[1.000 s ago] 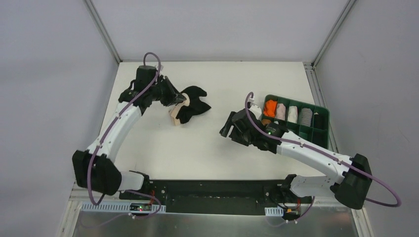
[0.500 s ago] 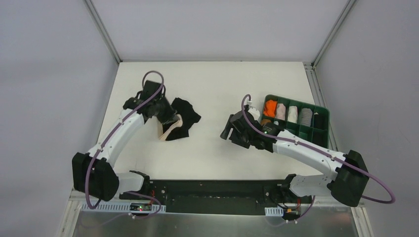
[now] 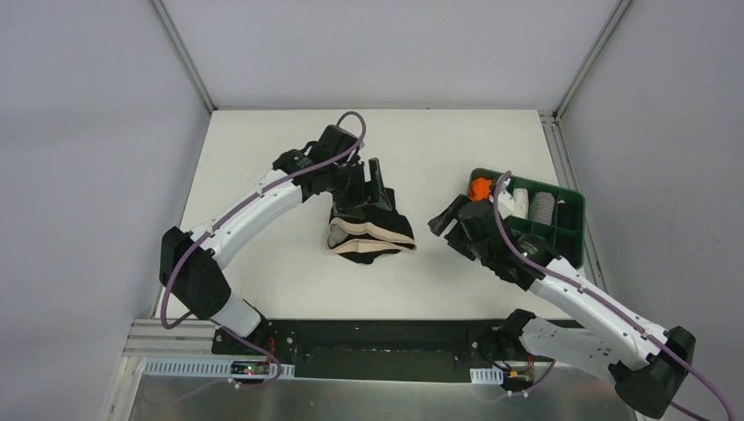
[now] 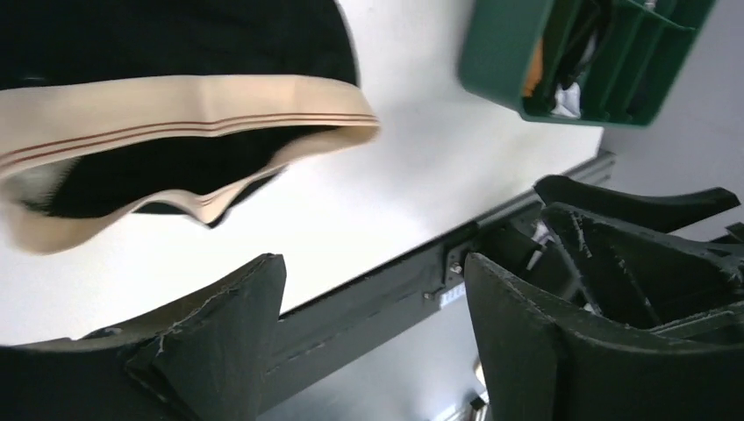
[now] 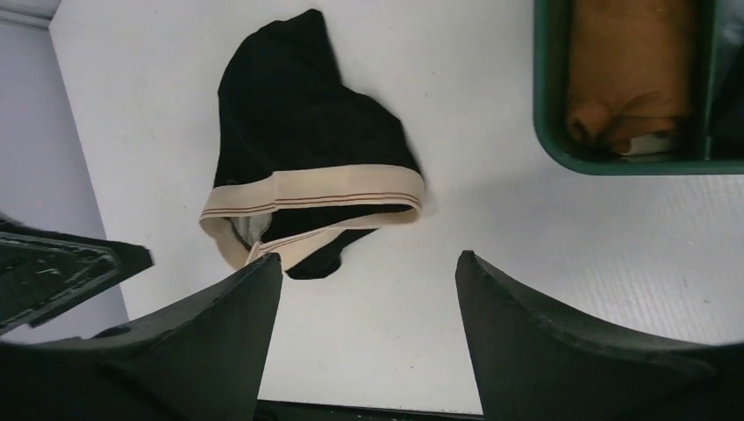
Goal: Roll the underwear
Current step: Flatten out the underwear at the center of the board.
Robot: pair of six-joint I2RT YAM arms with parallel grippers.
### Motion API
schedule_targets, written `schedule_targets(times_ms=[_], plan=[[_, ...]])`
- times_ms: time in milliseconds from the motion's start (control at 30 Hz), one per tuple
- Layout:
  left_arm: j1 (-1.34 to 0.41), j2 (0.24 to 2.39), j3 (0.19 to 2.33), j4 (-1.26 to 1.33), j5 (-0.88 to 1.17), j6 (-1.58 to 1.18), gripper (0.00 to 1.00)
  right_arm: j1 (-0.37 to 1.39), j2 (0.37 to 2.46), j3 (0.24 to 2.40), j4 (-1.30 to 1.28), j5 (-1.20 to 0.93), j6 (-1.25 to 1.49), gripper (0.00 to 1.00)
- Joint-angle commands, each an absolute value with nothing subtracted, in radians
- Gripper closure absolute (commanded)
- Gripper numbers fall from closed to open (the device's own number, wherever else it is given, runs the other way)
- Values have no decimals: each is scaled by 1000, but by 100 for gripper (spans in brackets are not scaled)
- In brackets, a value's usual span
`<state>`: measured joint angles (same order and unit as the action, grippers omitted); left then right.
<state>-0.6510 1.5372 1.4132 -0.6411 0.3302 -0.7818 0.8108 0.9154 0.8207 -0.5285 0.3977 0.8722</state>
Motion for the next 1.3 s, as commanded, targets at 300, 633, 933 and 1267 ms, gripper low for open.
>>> schedule_targets(times_ms=[300, 633, 933, 1267], plan=[[-524, 1628, 1381, -814, 270, -566, 54, 822, 1067, 808, -490, 270, 892, 24], [-634, 1840, 1504, -822, 121, -580, 51, 828, 1094, 838, -494, 272, 883, 24], [-655, 1937, 1565, -824, 67, -557, 64, 828, 1088, 842, -518, 267, 884, 24], [-670, 1988, 1595, -825, 87, -543, 87, 828, 1079, 842, -518, 274, 889, 24]])
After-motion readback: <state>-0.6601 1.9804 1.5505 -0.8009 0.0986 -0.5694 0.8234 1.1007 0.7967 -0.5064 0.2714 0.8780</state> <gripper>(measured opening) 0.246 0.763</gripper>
